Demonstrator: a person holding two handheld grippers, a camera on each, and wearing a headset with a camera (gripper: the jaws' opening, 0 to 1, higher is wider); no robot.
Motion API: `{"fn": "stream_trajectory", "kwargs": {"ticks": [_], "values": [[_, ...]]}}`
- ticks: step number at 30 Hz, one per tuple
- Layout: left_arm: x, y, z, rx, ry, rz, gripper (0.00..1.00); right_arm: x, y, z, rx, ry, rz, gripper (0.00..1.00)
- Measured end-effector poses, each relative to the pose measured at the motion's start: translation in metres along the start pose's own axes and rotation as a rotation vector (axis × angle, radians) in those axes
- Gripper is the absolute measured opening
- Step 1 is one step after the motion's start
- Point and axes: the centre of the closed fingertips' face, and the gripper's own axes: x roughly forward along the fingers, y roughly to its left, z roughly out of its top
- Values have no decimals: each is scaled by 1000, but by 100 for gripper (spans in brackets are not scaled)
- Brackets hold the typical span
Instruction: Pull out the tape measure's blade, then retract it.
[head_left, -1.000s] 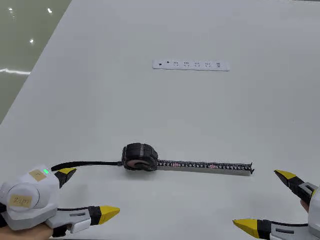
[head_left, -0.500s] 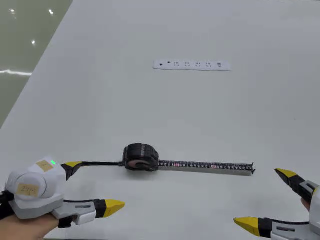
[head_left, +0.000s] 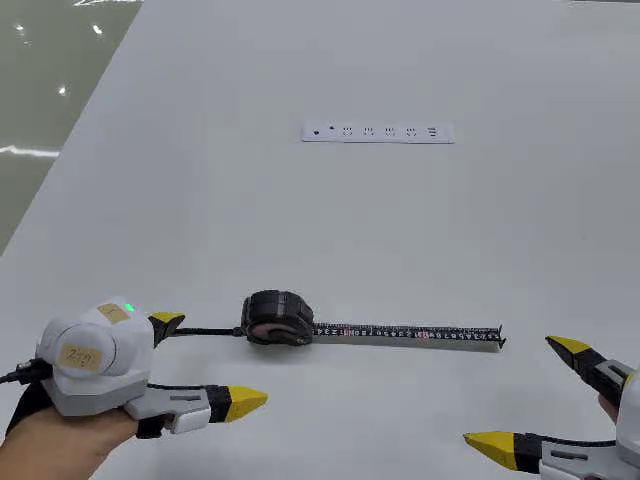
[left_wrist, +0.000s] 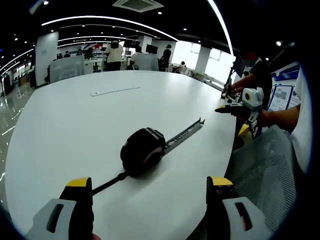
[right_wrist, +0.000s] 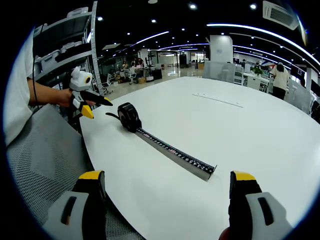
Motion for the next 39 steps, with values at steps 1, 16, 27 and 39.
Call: {"fn": "stream_trajectory", "kwargs": {"ticks": [1, 16, 27, 39], "values": [[0, -1, 1, 1, 2, -1, 91, 0, 0, 0, 4, -2, -1, 100], [18, -9, 18, 8, 15, 11, 88, -4, -6, 0, 21, -12, -9, 100], [34, -12, 30, -26, 8, 22, 87, -6, -8, -1, 21, -11, -12, 100], [52, -14, 30, -94, 15, 75, 85, -7, -14, -1, 30, -15, -18, 100]]}}
